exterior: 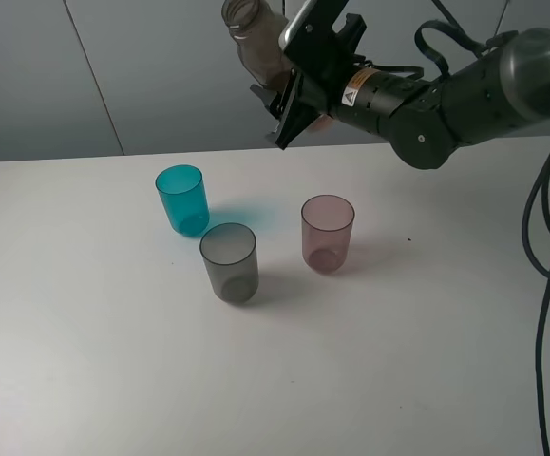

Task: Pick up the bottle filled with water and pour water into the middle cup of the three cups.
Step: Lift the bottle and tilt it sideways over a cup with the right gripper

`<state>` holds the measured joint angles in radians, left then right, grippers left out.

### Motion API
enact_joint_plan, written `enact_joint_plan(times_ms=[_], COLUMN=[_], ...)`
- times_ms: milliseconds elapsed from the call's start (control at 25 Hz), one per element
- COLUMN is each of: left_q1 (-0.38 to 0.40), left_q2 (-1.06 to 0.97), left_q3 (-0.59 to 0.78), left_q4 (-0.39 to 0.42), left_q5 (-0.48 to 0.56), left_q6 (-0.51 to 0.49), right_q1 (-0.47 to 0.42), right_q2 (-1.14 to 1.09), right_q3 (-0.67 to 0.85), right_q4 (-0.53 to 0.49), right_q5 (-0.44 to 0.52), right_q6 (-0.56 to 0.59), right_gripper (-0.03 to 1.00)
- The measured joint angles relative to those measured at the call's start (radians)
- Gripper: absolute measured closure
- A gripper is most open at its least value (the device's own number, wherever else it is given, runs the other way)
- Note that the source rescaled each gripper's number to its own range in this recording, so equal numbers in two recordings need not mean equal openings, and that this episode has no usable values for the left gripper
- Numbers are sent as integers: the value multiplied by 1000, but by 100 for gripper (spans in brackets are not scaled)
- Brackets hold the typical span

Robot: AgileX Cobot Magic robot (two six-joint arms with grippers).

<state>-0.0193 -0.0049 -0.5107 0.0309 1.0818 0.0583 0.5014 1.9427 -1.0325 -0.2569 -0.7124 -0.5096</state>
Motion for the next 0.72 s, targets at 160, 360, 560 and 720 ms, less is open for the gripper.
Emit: enact_joint_plan(times_ms=[160, 360, 560, 720], left_q1=[0, 0, 0, 0], left_q2=[0, 0, 0, 0], left_q3=[0, 0, 0, 0], left_q4=[0, 0, 0, 0], left_q5=[0, 0, 0, 0], left_q6=[0, 0, 0, 0], right_q1=[0, 0, 0, 0], right_q2=[43, 81, 94, 94], right_q3=[-12, -16, -18, -18], right_q4=[-46, -76, -90, -97], right_q5=[2, -12, -15, -15], right_q6=[-103, -160, -171, -168], right_gripper=[97, 97, 97, 97])
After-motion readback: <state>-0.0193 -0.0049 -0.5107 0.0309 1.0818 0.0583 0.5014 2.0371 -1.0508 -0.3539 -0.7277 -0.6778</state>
